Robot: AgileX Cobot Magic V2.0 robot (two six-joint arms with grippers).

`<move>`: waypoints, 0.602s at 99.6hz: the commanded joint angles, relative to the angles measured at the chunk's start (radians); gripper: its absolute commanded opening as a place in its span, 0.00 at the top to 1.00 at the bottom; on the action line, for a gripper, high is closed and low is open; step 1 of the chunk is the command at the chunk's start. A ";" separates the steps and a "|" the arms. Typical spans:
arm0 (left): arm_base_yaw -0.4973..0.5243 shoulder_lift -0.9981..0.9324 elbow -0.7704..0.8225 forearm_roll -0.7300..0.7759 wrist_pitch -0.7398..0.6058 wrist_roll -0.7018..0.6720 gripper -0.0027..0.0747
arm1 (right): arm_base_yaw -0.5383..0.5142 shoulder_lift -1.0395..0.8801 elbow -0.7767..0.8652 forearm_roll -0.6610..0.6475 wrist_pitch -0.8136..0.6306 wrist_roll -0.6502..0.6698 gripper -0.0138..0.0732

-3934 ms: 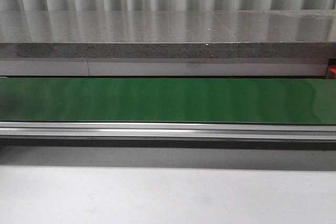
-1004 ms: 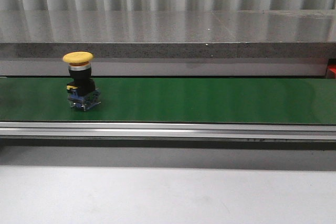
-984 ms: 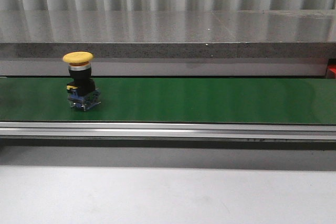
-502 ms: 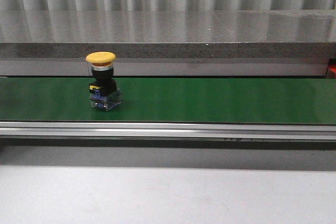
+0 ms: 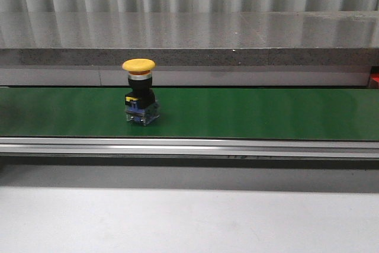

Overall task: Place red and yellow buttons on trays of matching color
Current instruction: 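Lower the red button onto the green belt and open the left gripper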

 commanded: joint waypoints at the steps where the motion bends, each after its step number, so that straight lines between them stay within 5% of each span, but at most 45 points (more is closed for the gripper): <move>1: -0.017 -0.111 -0.025 -0.039 -0.044 0.000 0.15 | 0.000 -0.006 -0.025 0.018 -0.059 -0.010 0.98; 48: -0.048 -0.674 0.422 -0.114 -0.216 -0.002 0.15 | 0.000 -0.006 -0.025 0.018 -0.059 -0.010 0.98; 60: -0.048 -0.829 0.550 -0.114 -0.230 -0.002 0.23 | 0.000 -0.006 -0.025 0.018 -0.060 -0.010 0.98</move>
